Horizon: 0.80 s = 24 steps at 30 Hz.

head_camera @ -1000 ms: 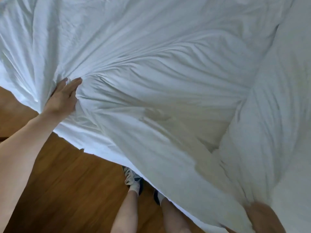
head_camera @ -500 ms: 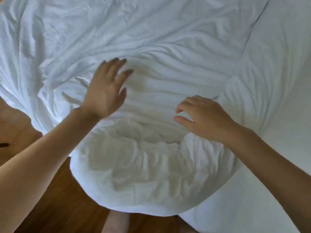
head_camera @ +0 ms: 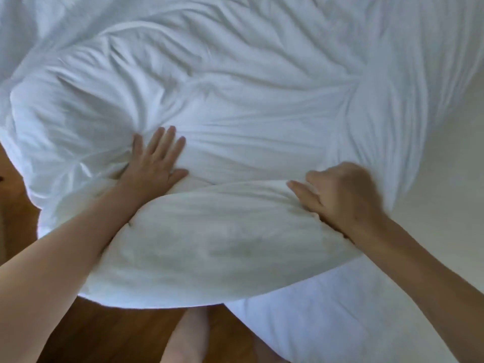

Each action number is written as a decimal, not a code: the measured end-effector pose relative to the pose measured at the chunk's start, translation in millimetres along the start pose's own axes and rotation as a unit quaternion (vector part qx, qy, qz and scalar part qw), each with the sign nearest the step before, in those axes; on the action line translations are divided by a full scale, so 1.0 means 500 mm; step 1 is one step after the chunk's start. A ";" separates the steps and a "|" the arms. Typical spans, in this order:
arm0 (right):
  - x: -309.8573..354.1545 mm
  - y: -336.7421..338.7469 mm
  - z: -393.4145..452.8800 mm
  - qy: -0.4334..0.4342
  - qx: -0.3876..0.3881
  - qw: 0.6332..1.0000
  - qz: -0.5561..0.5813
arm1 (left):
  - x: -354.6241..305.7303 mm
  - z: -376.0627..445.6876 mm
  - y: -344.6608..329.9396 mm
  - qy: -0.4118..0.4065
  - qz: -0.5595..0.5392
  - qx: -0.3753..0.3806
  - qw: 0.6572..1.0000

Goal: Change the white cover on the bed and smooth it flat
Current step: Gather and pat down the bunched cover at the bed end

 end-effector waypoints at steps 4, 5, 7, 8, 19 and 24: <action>-0.039 0.045 -0.300 -0.068 -0.144 0.987 -0.016 | -0.007 0.001 -0.003 0.030 -0.024 0.004 0.999; -0.039 0.040 -0.369 -0.104 -0.142 0.984 -0.023 | -0.009 0.000 -0.004 0.031 -0.028 0.005 0.999; -0.035 0.003 -0.440 -0.150 -0.115 0.982 -0.017 | -0.011 -0.006 0.002 0.044 -0.028 -0.001 0.999; -0.031 -0.022 -0.452 -0.166 -0.101 0.981 -0.020 | -0.011 -0.010 0.002 0.049 -0.028 -0.008 0.998; 0.054 -0.042 -0.171 -0.168 0.096 0.970 0.146 | -0.120 -0.035 0.065 0.051 -0.168 -0.053 0.983; 0.123 -0.115 -0.107 -0.135 0.326 0.925 0.143 | -0.250 -0.097 0.060 -0.175 -0.154 -0.061 0.970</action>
Point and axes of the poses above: each hand's wrist, its own z-axis towards the middle knuckle, its own y-axis out of the back of the hand, x = y × z, the point moved 2 cm from there along z, towards the middle knuckle, and after that the axes turned 1 degree about z, right-handed, at the moved point
